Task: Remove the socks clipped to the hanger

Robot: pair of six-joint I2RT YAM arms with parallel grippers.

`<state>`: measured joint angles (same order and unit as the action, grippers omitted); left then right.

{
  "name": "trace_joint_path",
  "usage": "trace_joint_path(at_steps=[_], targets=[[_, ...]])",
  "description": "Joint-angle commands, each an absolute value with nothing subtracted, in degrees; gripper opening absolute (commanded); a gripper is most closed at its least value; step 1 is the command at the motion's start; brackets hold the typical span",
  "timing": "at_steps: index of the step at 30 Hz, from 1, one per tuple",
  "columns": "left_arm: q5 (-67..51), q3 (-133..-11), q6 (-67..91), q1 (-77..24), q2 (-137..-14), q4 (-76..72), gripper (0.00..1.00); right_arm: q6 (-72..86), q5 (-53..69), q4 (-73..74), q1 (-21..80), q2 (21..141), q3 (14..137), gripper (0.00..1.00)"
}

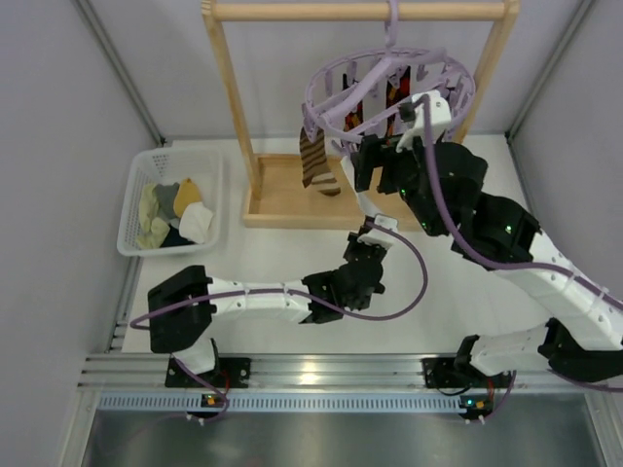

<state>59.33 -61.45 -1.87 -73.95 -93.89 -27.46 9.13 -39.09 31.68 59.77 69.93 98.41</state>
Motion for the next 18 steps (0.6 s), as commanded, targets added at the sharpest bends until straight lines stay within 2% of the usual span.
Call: trace_joint_path(at_steps=[1,10,18], targets=[[66.35,-65.56,-6.59,-75.14,-95.97,-30.41,0.00,5.54,-41.74,39.19,59.24,74.69,105.18,0.81],[70.22,-69.78,-10.37,-77.87,-100.72,-30.41,0.00,1.67,-47.98,42.89,58.98,81.82,110.30,0.71],[69.96,-70.22,-10.46,-78.40,-101.16,-30.41,0.00,3.78,-45.09,45.79,55.02,82.88,109.60,0.66]])
